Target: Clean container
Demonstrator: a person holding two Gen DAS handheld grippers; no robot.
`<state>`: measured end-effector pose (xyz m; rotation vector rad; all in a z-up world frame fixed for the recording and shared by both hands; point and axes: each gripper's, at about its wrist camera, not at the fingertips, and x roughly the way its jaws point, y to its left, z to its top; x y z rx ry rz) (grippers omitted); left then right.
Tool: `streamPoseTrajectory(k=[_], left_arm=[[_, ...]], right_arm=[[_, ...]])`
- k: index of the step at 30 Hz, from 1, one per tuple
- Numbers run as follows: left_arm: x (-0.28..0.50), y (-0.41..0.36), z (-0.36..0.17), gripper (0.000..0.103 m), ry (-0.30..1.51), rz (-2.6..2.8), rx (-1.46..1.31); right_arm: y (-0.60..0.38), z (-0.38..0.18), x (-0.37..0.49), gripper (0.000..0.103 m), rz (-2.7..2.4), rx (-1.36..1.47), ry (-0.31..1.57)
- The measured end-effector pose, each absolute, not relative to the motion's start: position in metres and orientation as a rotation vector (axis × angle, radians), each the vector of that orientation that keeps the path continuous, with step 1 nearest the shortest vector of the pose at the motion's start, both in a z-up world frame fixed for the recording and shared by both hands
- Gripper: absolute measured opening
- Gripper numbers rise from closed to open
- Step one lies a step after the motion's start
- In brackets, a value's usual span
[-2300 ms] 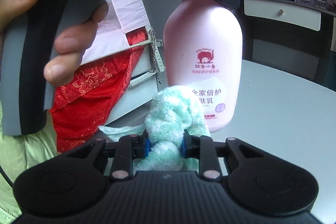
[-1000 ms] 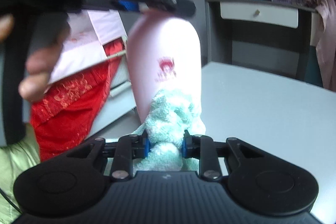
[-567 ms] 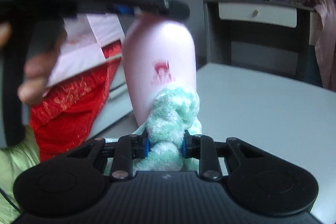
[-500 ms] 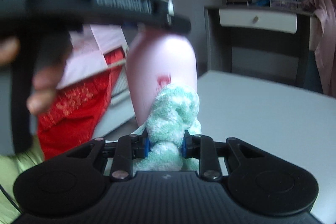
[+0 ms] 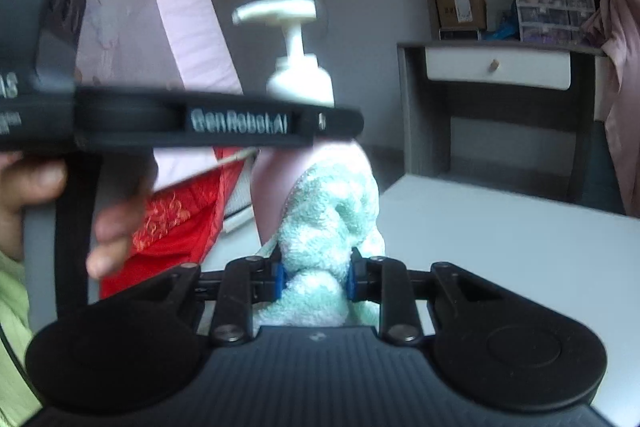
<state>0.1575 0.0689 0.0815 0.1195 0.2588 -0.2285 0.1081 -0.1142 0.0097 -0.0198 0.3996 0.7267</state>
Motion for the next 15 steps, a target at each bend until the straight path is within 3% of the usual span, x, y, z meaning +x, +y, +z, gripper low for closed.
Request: streamPoseTrajectory(k=[15], left_arm=[[0.155,0.062,0.081,0.039,0.257,-0.228,0.119]], right_arm=[[-0.106,-0.018,0.120,0.027,0.707,-0.070,0.522]])
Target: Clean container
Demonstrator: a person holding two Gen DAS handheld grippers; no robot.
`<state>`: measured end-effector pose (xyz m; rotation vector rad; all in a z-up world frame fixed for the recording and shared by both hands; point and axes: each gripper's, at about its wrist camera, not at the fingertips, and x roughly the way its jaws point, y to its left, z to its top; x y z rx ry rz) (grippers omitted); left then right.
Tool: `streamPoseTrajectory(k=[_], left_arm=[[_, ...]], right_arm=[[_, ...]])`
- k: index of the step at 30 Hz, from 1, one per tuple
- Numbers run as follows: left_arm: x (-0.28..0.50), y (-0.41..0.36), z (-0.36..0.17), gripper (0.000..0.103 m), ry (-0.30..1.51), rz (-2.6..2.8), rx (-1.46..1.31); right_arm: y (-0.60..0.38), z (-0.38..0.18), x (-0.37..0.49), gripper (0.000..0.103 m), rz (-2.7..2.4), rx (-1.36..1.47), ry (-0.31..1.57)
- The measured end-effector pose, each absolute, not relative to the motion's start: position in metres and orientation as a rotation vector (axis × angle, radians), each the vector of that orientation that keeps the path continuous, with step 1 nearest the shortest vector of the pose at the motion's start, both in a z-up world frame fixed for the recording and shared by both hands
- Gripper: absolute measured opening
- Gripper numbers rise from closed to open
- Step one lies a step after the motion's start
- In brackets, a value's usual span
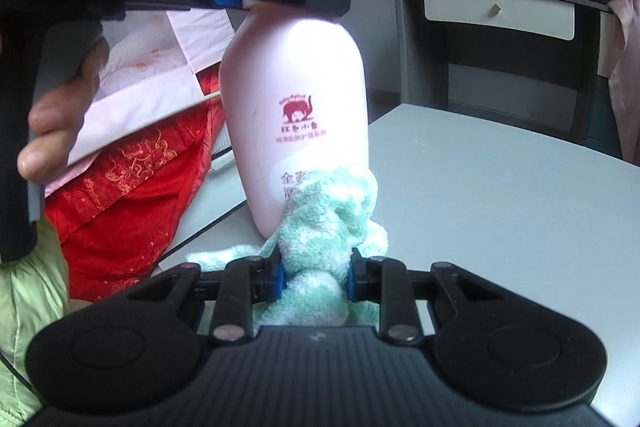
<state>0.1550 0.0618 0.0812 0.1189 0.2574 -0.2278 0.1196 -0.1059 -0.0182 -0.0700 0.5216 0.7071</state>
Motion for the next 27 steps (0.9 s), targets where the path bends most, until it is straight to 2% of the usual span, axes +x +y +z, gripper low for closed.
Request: streamPoseTrajectory(k=[18,27], left_arm=[[0.149,0.063,0.078,0.039,0.259,-0.233,0.124],[0.147,0.067,0.078,0.039,0.262,-0.235,0.120]], right_arm=[[-0.121,0.027,0.112,0.027,0.711,-0.039,0.335],[-0.116,0.011,0.124,0.027,0.720,-0.075,0.406]])
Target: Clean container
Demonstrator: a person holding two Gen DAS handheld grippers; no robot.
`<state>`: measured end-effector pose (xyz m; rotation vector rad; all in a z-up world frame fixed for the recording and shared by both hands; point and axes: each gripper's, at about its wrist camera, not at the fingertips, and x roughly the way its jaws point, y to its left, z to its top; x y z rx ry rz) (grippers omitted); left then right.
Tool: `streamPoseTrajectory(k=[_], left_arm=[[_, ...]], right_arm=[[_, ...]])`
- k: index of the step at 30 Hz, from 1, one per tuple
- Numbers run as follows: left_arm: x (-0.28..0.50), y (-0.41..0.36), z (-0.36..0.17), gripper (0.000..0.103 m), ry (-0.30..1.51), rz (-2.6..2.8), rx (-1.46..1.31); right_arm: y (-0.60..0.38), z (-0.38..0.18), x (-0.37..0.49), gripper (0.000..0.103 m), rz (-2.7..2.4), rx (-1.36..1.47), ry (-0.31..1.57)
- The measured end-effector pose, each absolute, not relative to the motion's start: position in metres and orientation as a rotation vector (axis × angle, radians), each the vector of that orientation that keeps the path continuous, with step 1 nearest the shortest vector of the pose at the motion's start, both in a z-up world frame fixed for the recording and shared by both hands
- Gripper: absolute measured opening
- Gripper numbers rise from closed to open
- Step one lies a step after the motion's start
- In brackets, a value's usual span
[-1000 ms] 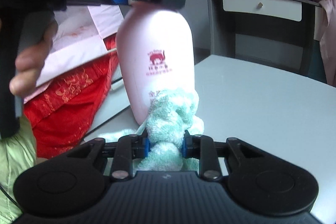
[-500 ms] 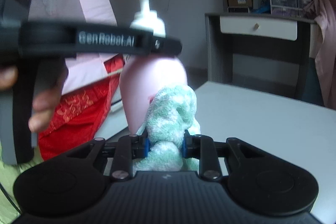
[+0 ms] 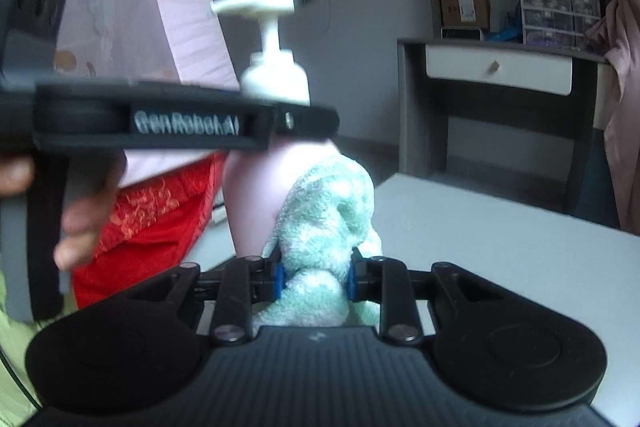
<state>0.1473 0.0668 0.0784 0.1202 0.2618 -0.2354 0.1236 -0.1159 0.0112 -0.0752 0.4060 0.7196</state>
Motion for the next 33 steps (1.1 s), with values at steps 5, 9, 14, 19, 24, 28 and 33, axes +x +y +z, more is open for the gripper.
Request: streamPoseTrajectory(k=[5,9,14,19,24,28,33], left_arm=[[0.148,0.067,0.079,0.039,0.262,-0.236,0.122],[0.146,0.067,0.079,0.039,0.262,-0.236,0.121],[0.149,0.068,0.080,0.039,0.262,-0.236,0.121],[0.151,0.069,0.080,0.039,0.263,-0.237,0.121],[0.152,0.074,0.078,0.039,0.262,-0.241,0.118],[0.153,0.075,0.078,0.039,0.262,-0.241,0.116],[0.152,0.069,0.078,0.039,0.262,-0.237,0.119]], right_arm=[[-0.111,-0.007,0.133,0.027,0.707,-0.103,0.489],[-0.108,-0.020,0.139,0.027,0.701,-0.119,0.536],[-0.108,-0.023,0.139,0.027,0.705,-0.125,0.542],[-0.109,-0.011,0.134,0.027,0.695,-0.119,0.480],[-0.112,0.008,0.128,0.027,0.703,-0.127,0.397],[-0.113,0.021,0.129,0.027,0.702,-0.143,0.368],[-0.111,0.023,0.131,0.027,0.708,-0.186,0.362]])
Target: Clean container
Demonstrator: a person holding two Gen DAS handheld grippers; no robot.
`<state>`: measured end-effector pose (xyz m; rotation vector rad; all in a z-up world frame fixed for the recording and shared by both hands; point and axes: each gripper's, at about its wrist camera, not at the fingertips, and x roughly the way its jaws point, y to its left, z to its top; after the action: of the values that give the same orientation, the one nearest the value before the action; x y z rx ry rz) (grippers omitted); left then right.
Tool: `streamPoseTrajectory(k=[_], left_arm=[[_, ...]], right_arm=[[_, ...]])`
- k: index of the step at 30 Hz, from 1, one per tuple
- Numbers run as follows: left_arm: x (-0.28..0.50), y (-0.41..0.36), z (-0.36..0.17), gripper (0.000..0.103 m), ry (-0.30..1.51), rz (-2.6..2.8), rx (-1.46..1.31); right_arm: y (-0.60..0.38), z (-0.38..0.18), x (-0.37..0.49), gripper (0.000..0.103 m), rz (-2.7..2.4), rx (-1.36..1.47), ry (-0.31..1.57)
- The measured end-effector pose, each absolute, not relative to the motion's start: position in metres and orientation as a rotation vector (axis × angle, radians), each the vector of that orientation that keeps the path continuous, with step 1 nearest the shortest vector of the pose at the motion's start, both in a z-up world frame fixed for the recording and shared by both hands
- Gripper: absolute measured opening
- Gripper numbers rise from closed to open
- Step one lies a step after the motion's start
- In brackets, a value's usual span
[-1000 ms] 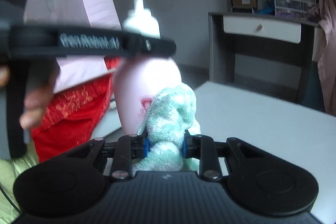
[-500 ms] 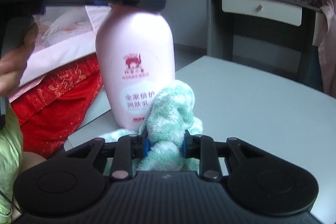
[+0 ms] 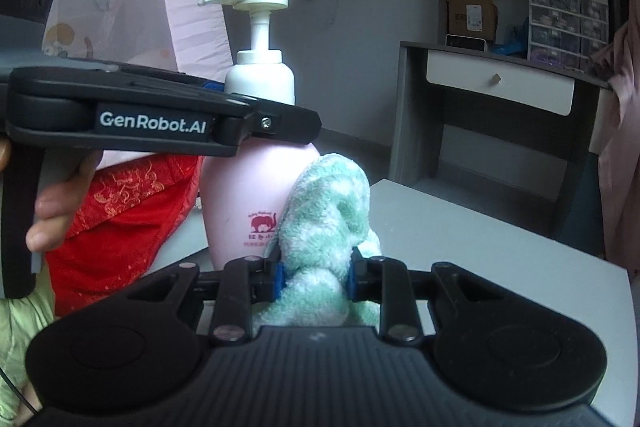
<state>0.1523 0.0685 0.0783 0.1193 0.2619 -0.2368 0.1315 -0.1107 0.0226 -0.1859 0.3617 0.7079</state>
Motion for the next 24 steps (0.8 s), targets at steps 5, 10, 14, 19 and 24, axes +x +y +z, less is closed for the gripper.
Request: streamPoseTrajectory(k=[5,10,14,19,24], left_arm=[[0.154,0.066,0.077,0.039,0.261,-0.235,0.122],[0.156,0.064,0.078,0.039,0.261,-0.233,0.122],[0.157,0.063,0.079,0.039,0.262,-0.232,0.121],[0.158,0.065,0.079,0.039,0.262,-0.233,0.119],[0.158,0.069,0.078,0.039,0.261,-0.235,0.117]], right_arm=[[-0.109,0.014,0.137,0.027,0.721,-0.200,0.396],[-0.105,-0.004,0.144,0.027,0.723,-0.205,0.458],[-0.102,-0.016,0.146,0.027,0.717,-0.210,0.500],[-0.103,-0.022,0.140,0.027,0.721,-0.216,0.512],[-0.105,-0.020,0.135,0.027,0.719,-0.218,0.504]])
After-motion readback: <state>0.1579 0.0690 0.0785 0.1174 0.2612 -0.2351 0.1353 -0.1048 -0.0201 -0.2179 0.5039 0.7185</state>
